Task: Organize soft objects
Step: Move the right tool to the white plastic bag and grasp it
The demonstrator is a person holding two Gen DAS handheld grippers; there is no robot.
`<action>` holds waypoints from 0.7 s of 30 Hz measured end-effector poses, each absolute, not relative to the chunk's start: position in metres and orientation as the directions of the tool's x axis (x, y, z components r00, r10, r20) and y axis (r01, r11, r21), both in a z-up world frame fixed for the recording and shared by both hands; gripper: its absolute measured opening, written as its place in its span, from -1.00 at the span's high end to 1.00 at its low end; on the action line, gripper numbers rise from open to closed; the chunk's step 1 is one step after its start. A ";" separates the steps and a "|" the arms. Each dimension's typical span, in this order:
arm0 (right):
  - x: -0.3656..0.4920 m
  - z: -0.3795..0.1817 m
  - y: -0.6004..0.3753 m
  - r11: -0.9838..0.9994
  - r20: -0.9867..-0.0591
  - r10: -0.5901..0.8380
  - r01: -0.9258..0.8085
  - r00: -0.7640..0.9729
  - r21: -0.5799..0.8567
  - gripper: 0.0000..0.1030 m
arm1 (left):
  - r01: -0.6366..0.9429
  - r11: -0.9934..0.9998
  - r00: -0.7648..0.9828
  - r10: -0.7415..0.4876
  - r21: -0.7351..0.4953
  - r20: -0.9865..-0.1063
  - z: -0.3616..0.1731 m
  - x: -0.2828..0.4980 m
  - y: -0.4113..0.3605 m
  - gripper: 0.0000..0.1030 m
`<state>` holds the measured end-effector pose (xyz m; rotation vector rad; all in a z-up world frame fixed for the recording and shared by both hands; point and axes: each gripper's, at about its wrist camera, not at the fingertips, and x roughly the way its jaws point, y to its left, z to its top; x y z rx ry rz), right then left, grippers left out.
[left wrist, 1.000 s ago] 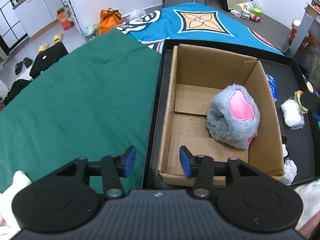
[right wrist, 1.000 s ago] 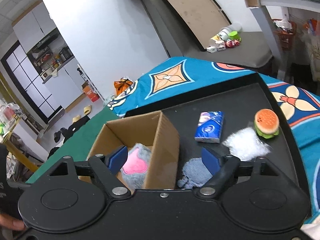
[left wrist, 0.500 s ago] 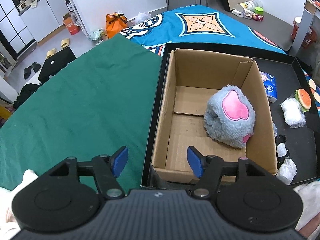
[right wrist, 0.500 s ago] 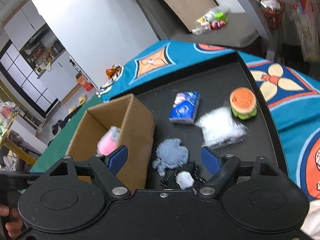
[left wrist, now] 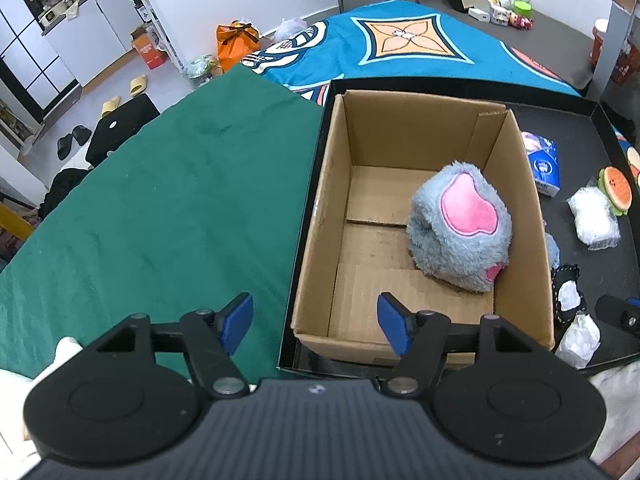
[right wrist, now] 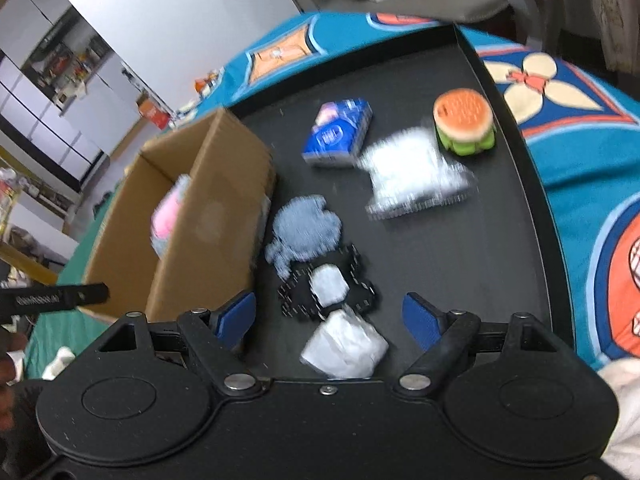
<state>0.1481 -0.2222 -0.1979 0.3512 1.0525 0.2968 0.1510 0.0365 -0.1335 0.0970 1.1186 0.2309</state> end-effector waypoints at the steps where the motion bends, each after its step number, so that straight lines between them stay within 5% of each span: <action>1: 0.147 -0.201 -0.221 0.907 -0.798 0.400 -0.070 0.451 0.415 -0.55 | -0.135 0.971 0.412 0.236 0.197 -0.880 -0.135 0.151 0.036 -0.31; 7: 0.144 -0.213 -0.211 0.924 -0.836 0.372 -0.080 0.404 0.373 -0.55 | -0.130 0.970 0.393 0.240 0.204 -0.888 -0.140 0.154 0.034 -0.32; 12: 0.141 -0.223 -0.206 0.948 -0.862 0.317 -0.098 0.397 0.303 -0.02 | -0.125 0.968 0.387 0.248 0.216 -0.888 -0.141 0.156 0.031 -0.32; 21: 0.141 -0.209 -0.225 0.940 -0.829 0.324 -0.059 0.456 0.335 -0.01 | -0.120 0.966 0.384 0.258 0.229 -0.886 -0.138 0.155 0.028 -0.33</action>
